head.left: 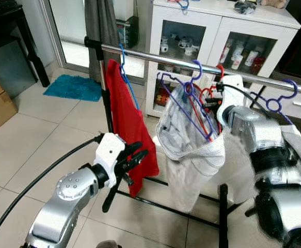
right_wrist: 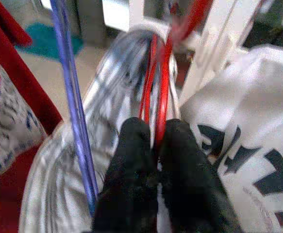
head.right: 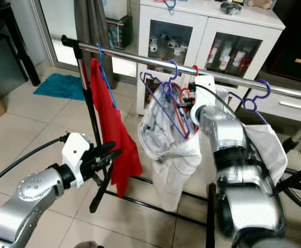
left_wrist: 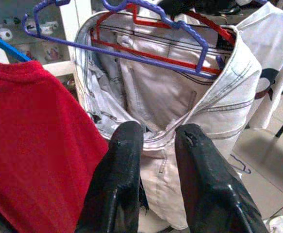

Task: Hang hanger

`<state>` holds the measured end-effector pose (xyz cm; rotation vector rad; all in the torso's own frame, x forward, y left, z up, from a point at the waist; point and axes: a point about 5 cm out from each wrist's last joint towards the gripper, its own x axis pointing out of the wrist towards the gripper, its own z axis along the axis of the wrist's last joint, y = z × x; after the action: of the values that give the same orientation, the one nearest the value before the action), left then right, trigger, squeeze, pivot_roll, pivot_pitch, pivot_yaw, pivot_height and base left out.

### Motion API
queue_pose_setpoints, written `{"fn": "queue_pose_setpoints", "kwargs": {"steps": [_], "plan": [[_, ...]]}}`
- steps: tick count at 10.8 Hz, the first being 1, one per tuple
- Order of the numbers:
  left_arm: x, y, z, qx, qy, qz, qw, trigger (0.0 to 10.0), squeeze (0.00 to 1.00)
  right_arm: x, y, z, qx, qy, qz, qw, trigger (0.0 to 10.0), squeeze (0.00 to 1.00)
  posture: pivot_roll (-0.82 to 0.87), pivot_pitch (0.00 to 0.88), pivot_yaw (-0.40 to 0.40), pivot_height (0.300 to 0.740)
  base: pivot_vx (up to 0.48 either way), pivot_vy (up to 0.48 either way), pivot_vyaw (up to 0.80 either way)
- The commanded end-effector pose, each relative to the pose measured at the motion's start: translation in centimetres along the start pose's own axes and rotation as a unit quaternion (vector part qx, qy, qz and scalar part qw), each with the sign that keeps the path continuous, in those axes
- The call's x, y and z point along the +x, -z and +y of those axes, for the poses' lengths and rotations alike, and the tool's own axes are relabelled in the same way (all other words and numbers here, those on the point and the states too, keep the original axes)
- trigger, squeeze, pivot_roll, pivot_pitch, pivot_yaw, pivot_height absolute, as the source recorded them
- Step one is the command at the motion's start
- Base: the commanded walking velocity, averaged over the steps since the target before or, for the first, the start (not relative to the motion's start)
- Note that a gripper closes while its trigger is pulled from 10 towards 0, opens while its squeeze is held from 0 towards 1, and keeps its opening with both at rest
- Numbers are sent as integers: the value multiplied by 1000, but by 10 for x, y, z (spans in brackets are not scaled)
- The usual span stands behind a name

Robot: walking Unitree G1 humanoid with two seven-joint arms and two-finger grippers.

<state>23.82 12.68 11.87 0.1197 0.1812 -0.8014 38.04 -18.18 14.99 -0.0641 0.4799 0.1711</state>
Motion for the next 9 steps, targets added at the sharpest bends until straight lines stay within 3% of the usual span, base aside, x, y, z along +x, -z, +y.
{"fn": "queue_pose_setpoints", "kwargs": {"steps": [1, 2, 3, 7, 9], "plan": [[3, -2, -1, 6, 15, 4, 1000, 10000, 0, 1, 3, -4, -16, 4, 21, 1000, 10000, 1000, 31, 0, -65, 740, 0, 0, 0], [2, -2, -2, 6, 18, 4, 1000, 10000, 0, 2, 0, -6, -21, 5, 20, 1000, 10000, 1000, 31, 0, -65, 740, 0, 0, 0], [2, -2, -3, 6, 22, 4, 1000, 10000, 0, 2, -4, -7, -19, 4, 17, 1000, 10000, 0, 29, 0, -67, 740, 0, 0, 0], [2, -2, -5, 7, 34, 4, 999, 10000, 0, 4, -12, -8, 7, -15, 8, 1000, 10000, 0, 31, 0, -74, 740, 0, 0, 0], [2, -2, -9, 7, 52, 7, 999, 10000, 0, 5, -11, -9, 5, -11, 22, 1000, 0, 0, 30, 0, -72, 740, 0, 0, 0]]}}
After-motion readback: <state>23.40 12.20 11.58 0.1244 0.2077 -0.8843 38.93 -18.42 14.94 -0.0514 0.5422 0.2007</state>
